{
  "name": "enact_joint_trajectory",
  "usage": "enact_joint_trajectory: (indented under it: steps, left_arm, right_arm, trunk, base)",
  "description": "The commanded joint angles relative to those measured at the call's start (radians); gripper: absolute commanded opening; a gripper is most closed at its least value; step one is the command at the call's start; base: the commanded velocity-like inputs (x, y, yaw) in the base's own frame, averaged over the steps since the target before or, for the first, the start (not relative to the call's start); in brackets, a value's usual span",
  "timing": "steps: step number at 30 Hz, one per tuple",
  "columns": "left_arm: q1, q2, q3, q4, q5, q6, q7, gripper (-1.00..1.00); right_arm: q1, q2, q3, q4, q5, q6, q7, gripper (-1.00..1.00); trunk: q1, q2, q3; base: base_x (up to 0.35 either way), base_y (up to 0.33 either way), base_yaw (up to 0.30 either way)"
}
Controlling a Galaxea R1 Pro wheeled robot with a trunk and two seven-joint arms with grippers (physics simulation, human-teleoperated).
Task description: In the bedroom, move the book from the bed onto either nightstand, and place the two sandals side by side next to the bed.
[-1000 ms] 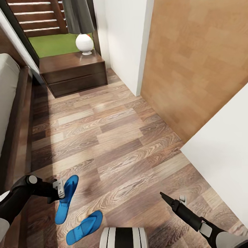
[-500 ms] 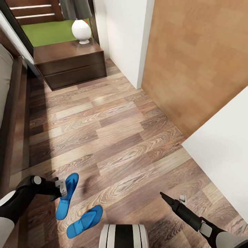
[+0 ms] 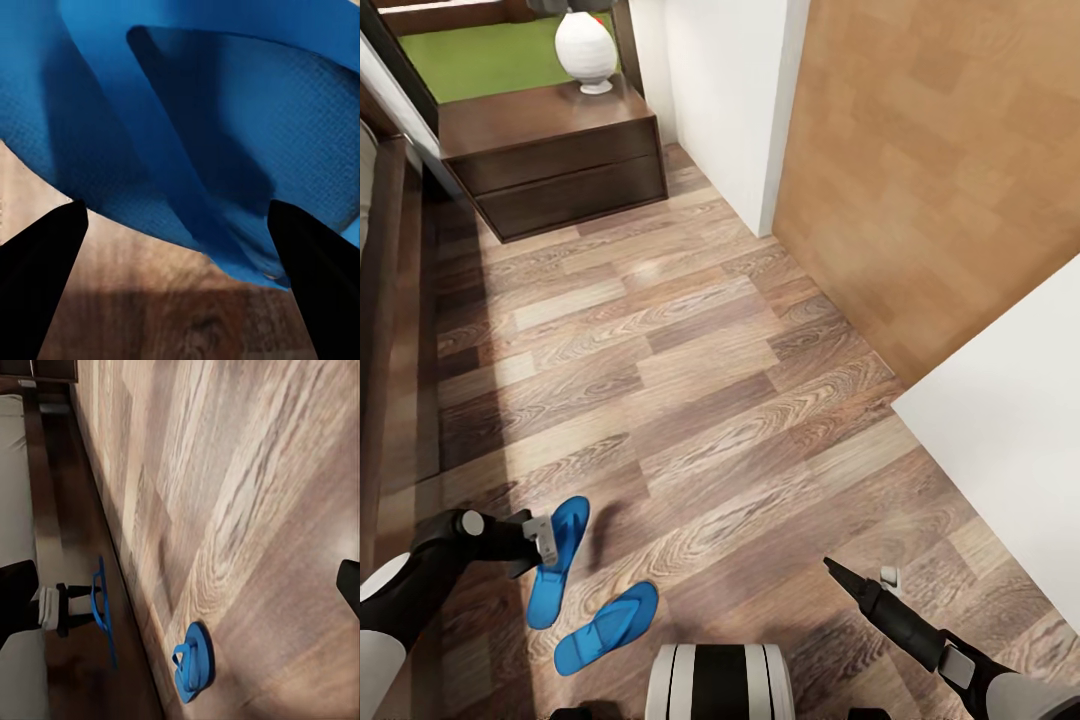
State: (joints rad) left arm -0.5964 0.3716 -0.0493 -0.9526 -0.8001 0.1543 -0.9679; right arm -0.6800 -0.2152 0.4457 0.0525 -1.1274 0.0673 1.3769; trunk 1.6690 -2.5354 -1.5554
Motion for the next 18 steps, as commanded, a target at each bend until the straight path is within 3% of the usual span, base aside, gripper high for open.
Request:
enact_joint_trajectory:
  steps: [1,14,16,18]
  left_arm:
    - [0.0,0.0,-0.003,-0.002,0.0,0.01,-0.001,-1.0]
    - [0.0,-0.003,-0.009,-0.002,-0.001,-0.001,0.009,-1.0]
    - [0.0,-0.002,-0.01,-0.011,-0.014,-0.003,0.009,-1.0]
    - [0.0,-0.003,-0.01,-0.029,-0.05,-0.004,0.008,-1.0]
  right_arm:
    - [-0.001,0.0,0.008,0.003,-0.009,0.007,0.005,1.0]
    - [-0.001,0.0,0.01,0.003,-0.008,0.005,0.005,1.0]
    - [-0.001,0.0,0.01,0.003,-0.008,0.005,0.005,1.0]
    - [-0.001,0.0,0.009,0.003,-0.008,0.005,0.005,1.0]
  trunk:
    - [0.0,0.0,-0.001]
    - [0.0,0.0,-0.001]
    - [0.0,0.0,-0.001]
    - [0.0,0.0,-0.001]
  base:
    - [0.0,0.0,-0.005]
    - [0.0,0.0,-0.067]
    - [0.0,0.0,-0.018]
    - [0.0,0.0,-0.007]
